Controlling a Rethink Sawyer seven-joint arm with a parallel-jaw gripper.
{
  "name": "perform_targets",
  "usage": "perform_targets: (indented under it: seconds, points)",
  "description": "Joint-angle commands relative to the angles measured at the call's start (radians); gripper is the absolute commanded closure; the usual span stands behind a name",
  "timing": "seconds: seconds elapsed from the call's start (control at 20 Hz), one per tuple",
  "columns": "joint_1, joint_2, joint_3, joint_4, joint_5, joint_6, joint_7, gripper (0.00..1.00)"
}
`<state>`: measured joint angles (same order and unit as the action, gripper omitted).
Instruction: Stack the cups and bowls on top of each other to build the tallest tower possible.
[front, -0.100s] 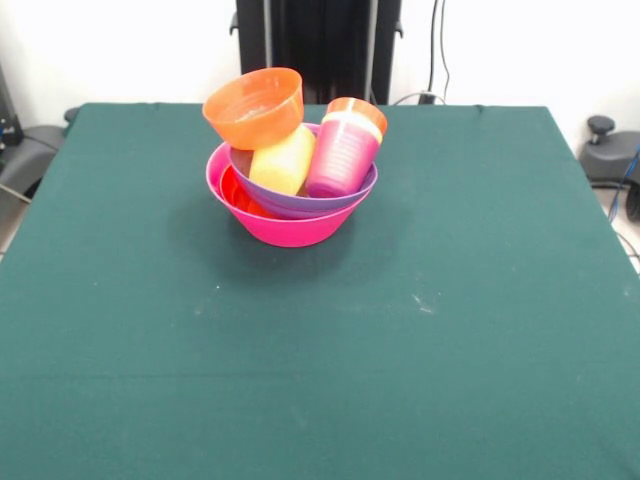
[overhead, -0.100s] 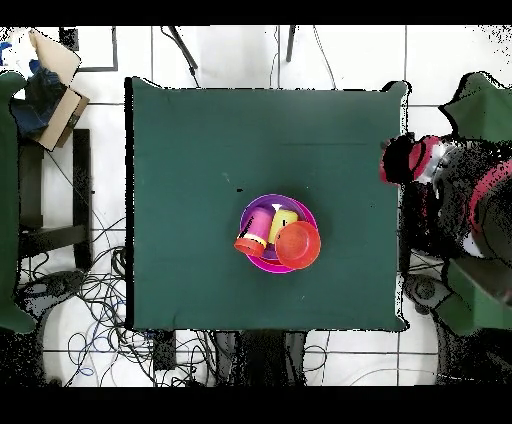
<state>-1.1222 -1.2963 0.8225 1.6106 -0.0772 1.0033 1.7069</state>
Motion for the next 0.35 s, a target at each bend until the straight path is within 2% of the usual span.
perform_targets:
  seconds: [0.05, 0.35]
  points:
    - [0.029, 0.124, 0.055, -0.045, -0.108, 0.130, -0.326, 0.00]
    - [0.035, 0.143, 0.065, -0.077, -0.131, 0.152, -0.321, 0.00]
